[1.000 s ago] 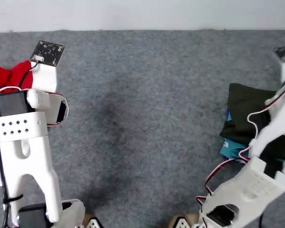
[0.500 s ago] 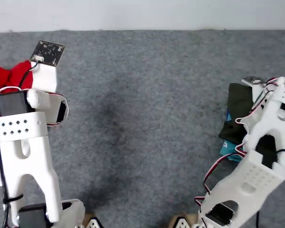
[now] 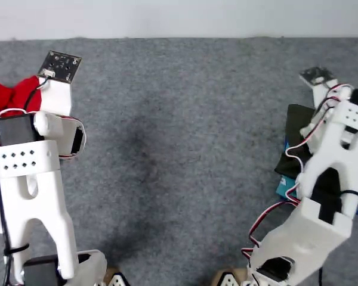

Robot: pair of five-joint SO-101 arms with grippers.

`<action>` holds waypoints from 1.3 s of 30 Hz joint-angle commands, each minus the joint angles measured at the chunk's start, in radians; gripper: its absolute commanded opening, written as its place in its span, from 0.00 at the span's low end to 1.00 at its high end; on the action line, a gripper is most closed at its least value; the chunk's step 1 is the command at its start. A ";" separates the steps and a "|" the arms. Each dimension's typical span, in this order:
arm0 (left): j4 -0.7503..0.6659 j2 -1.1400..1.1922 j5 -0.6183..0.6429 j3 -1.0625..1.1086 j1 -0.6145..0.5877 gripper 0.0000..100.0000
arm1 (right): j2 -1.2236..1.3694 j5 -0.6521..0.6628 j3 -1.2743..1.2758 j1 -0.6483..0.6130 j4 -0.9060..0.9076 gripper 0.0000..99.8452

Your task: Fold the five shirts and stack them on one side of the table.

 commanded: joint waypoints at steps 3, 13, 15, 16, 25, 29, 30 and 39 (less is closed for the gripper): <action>-0.020 -0.002 -0.009 -0.007 0.000 0.02 | 0.110 -0.083 -0.006 -0.027 -0.335 0.01; -0.017 -0.002 -0.009 -0.004 0.002 0.02 | 0.228 -0.107 -0.009 -0.059 -0.596 0.01; -0.017 -0.002 -0.009 -0.004 0.002 0.02 | 0.176 -0.144 -0.008 -0.053 -0.535 0.01; -0.017 -0.002 -0.009 -0.004 0.002 0.02 | 0.147 -0.160 -0.008 -0.045 -0.495 0.01; -0.017 -0.002 -0.009 -0.004 0.002 0.02 | -0.059 -0.155 -0.008 0.104 -0.366 0.01; -0.018 -0.002 -0.009 -0.004 0.002 0.02 | 0.024 -0.029 -0.002 0.188 -0.521 0.01; -0.018 -0.002 -0.009 -0.004 0.002 0.02 | 0.064 0.003 -0.003 0.208 -0.561 0.01; -0.015 -0.003 -0.009 -0.004 0.002 0.02 | 0.262 0.068 -0.052 0.248 -0.725 0.01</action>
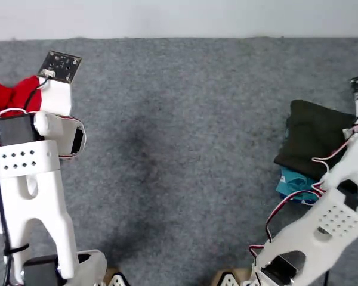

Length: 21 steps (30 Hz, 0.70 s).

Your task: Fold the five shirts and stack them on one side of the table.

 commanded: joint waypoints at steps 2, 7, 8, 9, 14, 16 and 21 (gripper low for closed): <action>-0.015 -0.009 -0.009 -0.004 0.002 0.02 | -0.071 -0.021 -0.092 0.005 0.041 0.01; -0.015 -0.011 -0.009 -0.007 0.000 0.02 | -0.232 -0.126 -0.120 -0.013 0.254 0.01; -0.015 -0.011 -0.009 -0.007 0.000 0.02 | -0.260 -0.129 -0.120 -0.021 0.315 0.01; -0.015 -0.011 -0.009 -0.007 0.002 0.02 | -0.286 -0.126 -0.120 -0.028 0.380 0.01; -0.014 -0.011 -0.009 -0.007 -0.002 0.02 | -0.360 -0.126 -0.120 -0.047 0.661 0.01; -0.005 -0.012 -0.009 -0.008 -0.005 0.02 | -0.358 -0.124 -0.120 -0.036 0.737 0.01; 0.023 -0.012 -0.009 -0.008 -0.006 0.02 | -0.292 -0.058 -0.055 0.077 0.757 0.01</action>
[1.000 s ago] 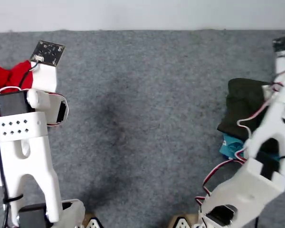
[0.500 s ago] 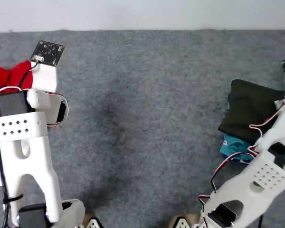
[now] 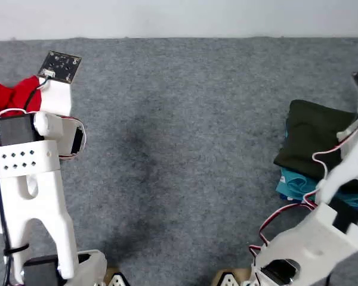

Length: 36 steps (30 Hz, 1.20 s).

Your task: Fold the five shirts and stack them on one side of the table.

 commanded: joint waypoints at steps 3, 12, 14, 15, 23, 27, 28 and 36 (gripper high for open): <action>0.018 -0.012 -0.009 -0.008 -0.006 0.02 | 0.101 0.161 0.043 0.150 -0.038 0.01; 0.018 -0.012 -0.009 -0.008 0.000 0.02 | 0.044 0.190 -0.034 0.136 0.170 0.01; 0.018 -0.012 -0.009 -0.008 0.000 0.02 | -0.010 0.183 -0.052 0.084 0.219 0.01; 0.018 -0.012 -0.009 -0.008 0.000 0.02 | -0.038 0.166 -0.054 0.054 0.237 0.01; 0.018 -0.012 -0.009 -0.008 -0.005 0.02 | -0.076 0.021 0.017 -0.142 0.269 0.01; 0.018 -0.012 -0.009 -0.007 -0.003 0.02 | 0.019 -0.037 0.120 -0.232 0.216 0.01; 0.018 -0.012 -0.009 -0.007 -0.002 0.02 | 0.044 -0.060 0.146 -0.257 0.193 0.01; 0.018 -0.011 -0.009 -0.007 0.002 0.02 | 0.031 -0.127 0.163 -0.363 0.163 0.01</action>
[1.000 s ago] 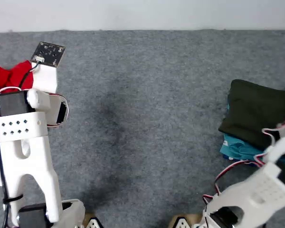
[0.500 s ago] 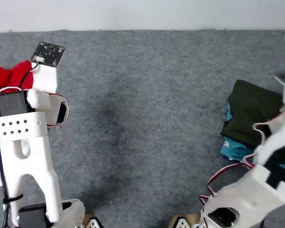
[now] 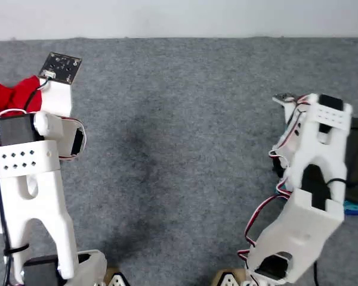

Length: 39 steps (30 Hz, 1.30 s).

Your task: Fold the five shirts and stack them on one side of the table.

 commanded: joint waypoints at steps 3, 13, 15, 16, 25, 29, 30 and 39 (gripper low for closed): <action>0.009 -0.011 -0.009 -0.007 0.002 0.02 | -0.171 -0.006 -0.028 0.035 0.024 0.01; 0.009 -0.011 -0.009 -0.007 0.002 0.02 | -0.237 0.118 -0.020 0.182 0.012 0.01; 0.009 -0.011 -0.009 -0.007 0.002 0.02 | -0.196 0.117 -0.020 0.185 0.039 0.01; 0.009 -0.011 -0.009 -0.007 0.002 0.02 | -0.177 0.115 -0.020 0.182 0.059 0.01; 0.023 -0.011 -0.009 -0.007 0.002 0.02 | -0.105 0.112 -0.020 0.203 0.140 0.01; 0.023 -0.012 -0.009 -0.007 0.002 0.02 | -0.096 0.112 -0.020 0.203 0.114 0.01; 0.023 -0.012 -0.009 -0.007 0.002 0.02 | -0.081 0.112 -0.020 0.193 0.111 0.01; 0.023 -0.012 -0.009 -0.007 0.002 0.02 | 0.116 0.003 -0.021 0.027 0.056 0.01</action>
